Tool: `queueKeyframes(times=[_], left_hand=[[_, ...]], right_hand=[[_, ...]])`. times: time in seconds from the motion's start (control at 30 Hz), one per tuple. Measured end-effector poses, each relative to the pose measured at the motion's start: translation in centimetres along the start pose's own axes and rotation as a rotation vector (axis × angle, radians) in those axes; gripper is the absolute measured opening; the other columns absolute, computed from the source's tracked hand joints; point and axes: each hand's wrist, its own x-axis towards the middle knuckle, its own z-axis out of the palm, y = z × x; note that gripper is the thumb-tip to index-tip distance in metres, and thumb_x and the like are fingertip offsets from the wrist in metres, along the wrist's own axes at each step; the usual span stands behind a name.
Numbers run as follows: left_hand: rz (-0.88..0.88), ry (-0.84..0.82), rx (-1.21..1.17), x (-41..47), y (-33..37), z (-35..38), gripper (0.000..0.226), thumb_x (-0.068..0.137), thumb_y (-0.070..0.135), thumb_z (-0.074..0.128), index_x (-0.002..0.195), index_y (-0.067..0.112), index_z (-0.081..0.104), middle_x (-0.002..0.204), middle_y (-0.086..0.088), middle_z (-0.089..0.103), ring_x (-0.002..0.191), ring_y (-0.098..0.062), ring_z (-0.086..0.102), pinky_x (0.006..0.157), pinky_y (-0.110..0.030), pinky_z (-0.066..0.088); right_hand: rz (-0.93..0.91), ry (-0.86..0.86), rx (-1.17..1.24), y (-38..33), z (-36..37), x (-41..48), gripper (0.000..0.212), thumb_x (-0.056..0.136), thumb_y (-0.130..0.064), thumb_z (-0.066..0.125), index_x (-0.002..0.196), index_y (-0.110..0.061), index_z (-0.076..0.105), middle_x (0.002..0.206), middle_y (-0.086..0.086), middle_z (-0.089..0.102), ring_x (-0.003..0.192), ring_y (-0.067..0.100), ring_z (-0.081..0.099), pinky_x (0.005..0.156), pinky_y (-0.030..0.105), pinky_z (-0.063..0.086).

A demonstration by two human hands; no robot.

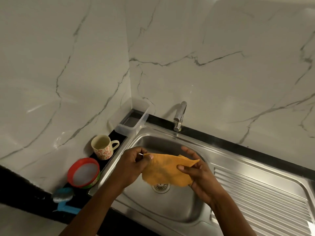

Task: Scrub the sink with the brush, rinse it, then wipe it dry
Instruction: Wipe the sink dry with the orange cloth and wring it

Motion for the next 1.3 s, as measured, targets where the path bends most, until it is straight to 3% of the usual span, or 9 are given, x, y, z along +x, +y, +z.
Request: queueKeyframes(times=[0.17,0.33,0.5,0.57,0.73,0.83,0.97,1.1,1.3], left_hand=[[-0.017,0.129,0.030,0.4,-0.9,-0.9,0.007,0.094,0.034,0.073,0.093,0.028,0.070,0.082,0.005,0.074,0.080,-0.014,0.074,0.073,-0.047,0.065],[-0.039,0.184,0.039,1.0,-1.5,-2.2,0.006,0.095,0.032,0.072,0.093,0.028,0.069,0.085,0.004,0.076,0.080,-0.014,0.075,0.071,-0.048,0.065],[0.034,0.287,0.143,1.7,-1.7,-2.2,0.013,0.095,0.035,0.072,0.095,0.023,0.070,0.084,0.012,0.073,0.079,0.001,0.070,0.070,-0.038,0.064],[0.045,0.285,0.120,1.9,-1.5,-1.8,0.011,0.094,0.036,0.073,0.092,0.027,0.069,0.083,0.012,0.074,0.078,0.000,0.071,0.070,-0.037,0.064],[0.056,0.260,0.010,2.4,-0.9,-0.7,0.010,0.094,0.036,0.073,0.085,0.037,0.068,0.079,0.012,0.076,0.079,-0.003,0.075,0.071,-0.040,0.066],[0.038,0.262,-0.017,3.0,-1.1,-0.8,0.012,0.098,0.034,0.069,0.088,0.031,0.074,0.079,0.011,0.077,0.080,-0.004,0.075,0.075,-0.040,0.065],[0.055,0.254,0.038,2.9,-0.4,-1.0,0.042,0.102,0.046,0.058,0.077,0.016,0.074,0.066,0.003,0.071,0.067,-0.009,0.071,0.068,-0.029,0.061],[-0.017,0.199,-0.092,2.8,-1.0,-1.3,0.072,0.101,0.066,0.045,0.078,0.005,0.074,0.070,-0.012,0.073,0.075,-0.028,0.074,0.076,-0.046,0.062],[0.060,0.269,0.008,2.8,-2.0,-2.5,0.015,0.097,0.031,0.071,0.111,0.030,0.071,0.099,0.019,0.073,0.096,0.005,0.069,0.083,-0.016,0.058]], right_hand=[[-0.131,0.165,-0.461,0.3,1.5,0.9,0.053,0.076,-0.056,0.086,0.117,-0.025,0.073,0.117,0.003,0.074,0.105,0.020,0.073,0.096,0.049,0.060],[-0.369,0.281,-0.918,0.2,3.1,2.9,0.015,0.089,-0.051,0.071,0.103,-0.054,0.072,0.124,-0.023,0.067,0.104,-0.006,0.066,0.088,0.017,0.052],[-0.480,0.325,-1.100,0.8,6.4,3.9,0.025,0.101,-0.047,0.063,0.076,-0.047,0.059,0.061,-0.030,0.059,0.066,-0.008,0.061,0.059,0.008,0.039],[-0.528,0.336,-1.122,1.2,8.2,4.3,0.042,0.103,-0.040,0.062,0.064,-0.046,0.046,0.056,-0.028,0.054,0.058,-0.004,0.057,0.053,0.010,0.037],[-0.544,0.222,-1.101,3.0,11.5,5.5,0.030,0.110,-0.042,0.049,0.088,-0.033,0.069,0.073,-0.017,0.067,0.069,0.006,0.067,0.062,0.028,0.054],[-0.503,0.166,-1.053,3.2,12.3,5.5,0.020,0.109,-0.030,0.052,0.102,-0.031,0.071,0.081,-0.031,0.067,0.076,-0.003,0.067,0.068,0.013,0.047],[-0.409,0.079,-1.028,3.7,12.3,5.5,0.021,0.101,-0.036,0.063,0.122,-0.038,0.067,0.114,-0.024,0.073,0.111,-0.006,0.066,0.094,0.021,0.055],[-0.407,0.142,-1.020,3.5,12.3,6.0,0.013,0.101,-0.029,0.066,0.112,-0.033,0.072,0.097,-0.018,0.074,0.094,-0.001,0.070,0.083,0.024,0.058],[-0.354,0.144,-0.908,1.7,11.2,6.4,0.018,0.105,-0.020,0.059,0.102,-0.031,0.074,0.083,-0.002,0.073,0.074,0.017,0.071,0.072,0.048,0.060]])
